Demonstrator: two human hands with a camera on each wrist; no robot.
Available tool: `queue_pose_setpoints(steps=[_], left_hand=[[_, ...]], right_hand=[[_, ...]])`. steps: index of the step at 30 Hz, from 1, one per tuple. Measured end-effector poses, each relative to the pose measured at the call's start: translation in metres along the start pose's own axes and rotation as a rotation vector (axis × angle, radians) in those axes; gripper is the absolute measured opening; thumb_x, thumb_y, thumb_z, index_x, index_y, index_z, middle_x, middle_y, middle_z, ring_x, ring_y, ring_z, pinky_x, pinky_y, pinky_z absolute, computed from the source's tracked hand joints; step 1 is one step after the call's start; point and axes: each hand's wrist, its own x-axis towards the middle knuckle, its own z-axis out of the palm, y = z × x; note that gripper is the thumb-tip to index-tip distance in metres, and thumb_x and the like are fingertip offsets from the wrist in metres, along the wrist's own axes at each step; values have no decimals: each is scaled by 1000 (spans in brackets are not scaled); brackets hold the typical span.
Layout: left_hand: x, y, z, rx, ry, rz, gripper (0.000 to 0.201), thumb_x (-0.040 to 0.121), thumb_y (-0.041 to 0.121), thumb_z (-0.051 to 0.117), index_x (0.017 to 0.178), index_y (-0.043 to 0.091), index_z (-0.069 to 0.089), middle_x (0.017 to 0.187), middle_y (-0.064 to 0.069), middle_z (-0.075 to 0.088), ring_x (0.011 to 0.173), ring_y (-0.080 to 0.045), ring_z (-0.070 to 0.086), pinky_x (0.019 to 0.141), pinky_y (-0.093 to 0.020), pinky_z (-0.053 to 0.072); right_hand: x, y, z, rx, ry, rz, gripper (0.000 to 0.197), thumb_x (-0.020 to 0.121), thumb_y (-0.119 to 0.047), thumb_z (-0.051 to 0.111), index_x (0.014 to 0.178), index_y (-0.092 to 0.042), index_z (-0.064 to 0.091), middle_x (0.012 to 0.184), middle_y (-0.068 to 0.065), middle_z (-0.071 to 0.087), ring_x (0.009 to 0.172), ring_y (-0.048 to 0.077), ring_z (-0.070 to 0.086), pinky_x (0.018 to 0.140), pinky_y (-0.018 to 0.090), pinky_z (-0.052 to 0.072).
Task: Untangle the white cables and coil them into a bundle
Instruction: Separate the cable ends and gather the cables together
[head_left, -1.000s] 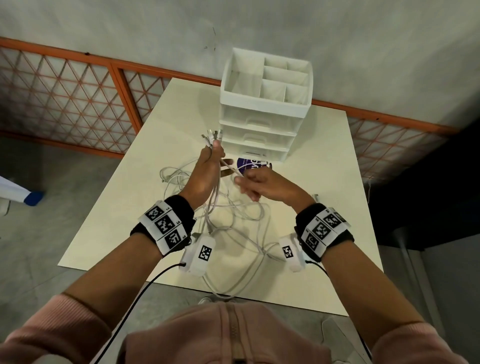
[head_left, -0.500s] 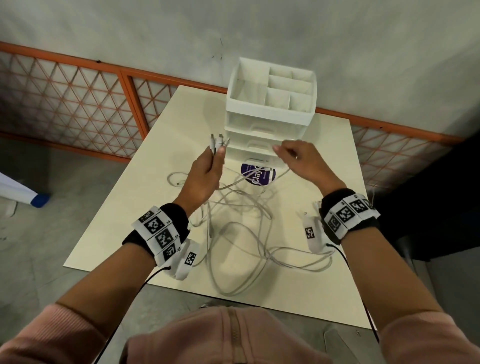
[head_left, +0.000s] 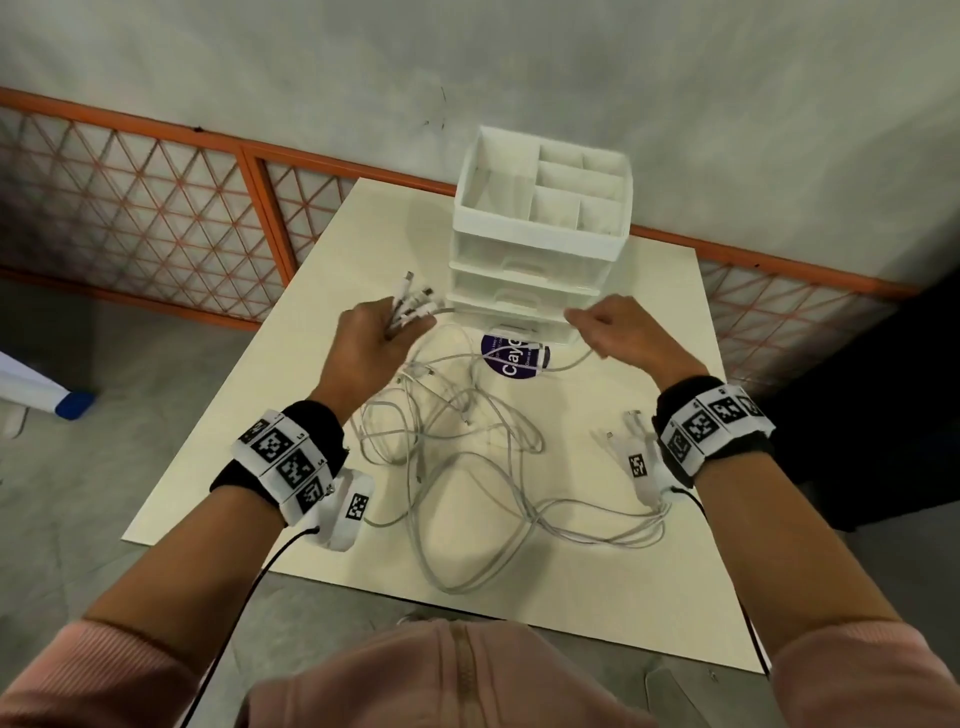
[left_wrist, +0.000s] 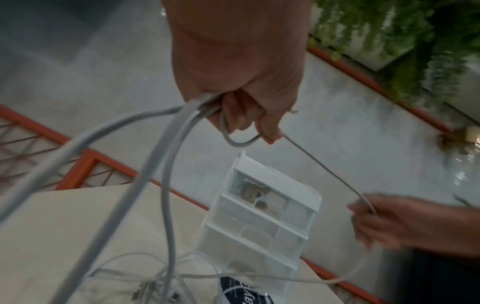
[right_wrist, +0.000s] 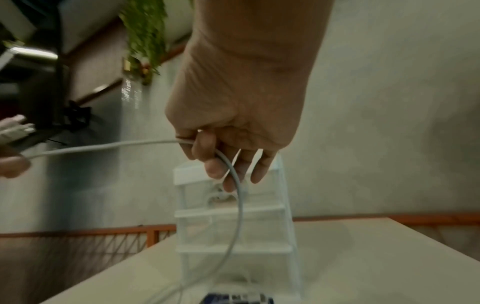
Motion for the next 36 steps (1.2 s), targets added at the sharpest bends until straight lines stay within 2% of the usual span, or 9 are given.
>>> queue_pose_setpoints(steps=[5,8,14,18,21,24,30,33,36], left_hand=[[9,-28,-8,81,90,-154,33,85,25,67,66,2,52,55,-5,46,61,-25,44,58,-30,32],[9,-35,-6,196,-76,-223,25,80,22,72,85,-2,66,63,-6,52,72,-33,56,63,-28,35],[0,0,17,-140,-203,-83,37,79,29,72,97,-2,66,40,9,33,42,-4,29,45,-15,24],[-6,28,29,-301,-370,-38,18,80,22,72,79,4,68,53,11,47,48,-1,35,49,-14,28],[-2,21,25,-280,-254,-19,17,84,21,68,67,27,66,61,-15,56,58,-16,42,56,-27,33],[3,11,9,-263,-51,13,19,89,17,61,71,21,65,68,-7,56,55,-9,45,55,-22,34],[2,-6,-4,-364,162,-40,13,91,16,57,81,15,65,82,-1,63,69,-5,53,64,-19,39],[-3,-11,-1,-241,53,-42,13,87,18,63,75,20,68,76,-15,64,68,-13,51,57,-11,36],[-9,-18,2,-86,-102,-47,12,82,15,70,76,5,71,69,-12,68,51,12,50,53,-6,35]], right_hand=[[-6,35,4,203,102,122,41,92,-30,50,60,-3,52,60,10,49,62,19,47,68,29,40],[-7,26,-5,194,216,-19,48,92,-30,57,60,6,49,54,7,44,47,1,43,57,13,36],[-9,-31,6,77,-2,-201,34,88,-37,62,63,-16,70,61,-9,68,67,8,65,72,23,48],[-12,-71,20,110,-44,-286,44,98,-37,44,67,-19,69,45,-9,52,44,4,45,54,18,34],[-10,-65,15,175,-49,-251,46,95,-46,45,63,-18,62,59,7,56,54,18,51,61,26,39],[-8,-35,16,84,-135,-162,50,86,-49,60,59,-13,39,54,-2,31,50,11,30,51,24,24],[2,30,53,-65,-221,47,22,98,-27,45,84,-11,54,99,7,65,94,25,58,70,26,39],[4,27,53,174,-61,44,18,98,-9,37,89,-1,52,92,9,67,86,27,66,62,21,42],[6,5,31,408,238,-47,21,99,-7,36,85,-8,51,77,1,62,60,6,65,55,19,48]])
